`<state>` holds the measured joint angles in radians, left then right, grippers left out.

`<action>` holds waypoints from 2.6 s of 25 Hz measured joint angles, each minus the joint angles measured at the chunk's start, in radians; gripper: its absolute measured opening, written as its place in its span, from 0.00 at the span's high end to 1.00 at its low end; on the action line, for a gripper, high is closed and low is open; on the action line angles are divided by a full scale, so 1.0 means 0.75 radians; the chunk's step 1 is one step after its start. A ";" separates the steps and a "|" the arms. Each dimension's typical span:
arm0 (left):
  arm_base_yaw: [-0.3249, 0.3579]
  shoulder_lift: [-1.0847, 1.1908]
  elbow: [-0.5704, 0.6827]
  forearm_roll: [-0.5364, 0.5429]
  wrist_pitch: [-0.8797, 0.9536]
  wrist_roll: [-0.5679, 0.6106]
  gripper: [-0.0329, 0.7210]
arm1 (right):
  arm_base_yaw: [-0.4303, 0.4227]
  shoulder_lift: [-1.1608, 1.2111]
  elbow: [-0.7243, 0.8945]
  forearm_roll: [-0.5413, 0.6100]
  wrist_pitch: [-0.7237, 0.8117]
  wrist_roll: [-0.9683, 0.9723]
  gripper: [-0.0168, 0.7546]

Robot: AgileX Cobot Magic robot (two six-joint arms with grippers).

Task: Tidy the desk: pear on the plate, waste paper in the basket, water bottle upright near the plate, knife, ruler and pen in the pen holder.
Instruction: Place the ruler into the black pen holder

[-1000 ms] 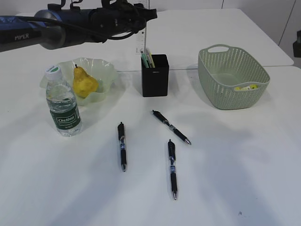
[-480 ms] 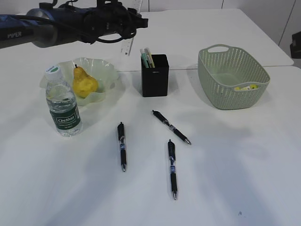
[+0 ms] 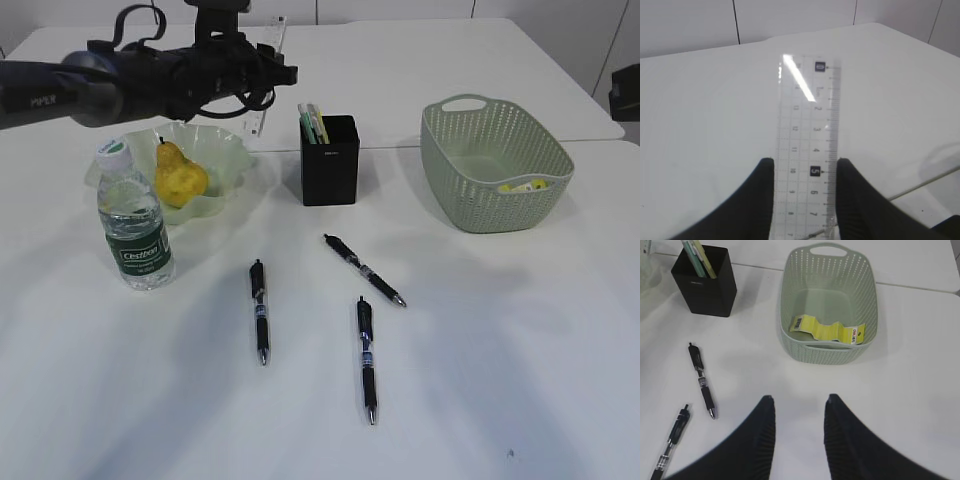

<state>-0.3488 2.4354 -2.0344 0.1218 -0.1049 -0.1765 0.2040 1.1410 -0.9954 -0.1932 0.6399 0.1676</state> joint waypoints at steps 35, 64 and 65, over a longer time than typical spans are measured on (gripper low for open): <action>-0.024 0.059 0.000 0.405 -0.482 -0.743 0.63 | 0.000 0.059 0.000 -0.056 -0.031 0.000 0.62; 0.007 0.059 0.000 1.127 -0.649 -1.065 0.63 | 0.000 0.095 0.000 -0.056 -0.099 0.000 0.62; 0.007 0.059 0.000 1.152 -0.657 -1.065 0.63 | 0.000 0.095 0.000 -0.056 -0.099 0.000 0.62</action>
<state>-0.3432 2.4794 -2.0344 0.9859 -0.5978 -0.9752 0.2040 1.2121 -0.9954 -0.2349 0.5657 0.1676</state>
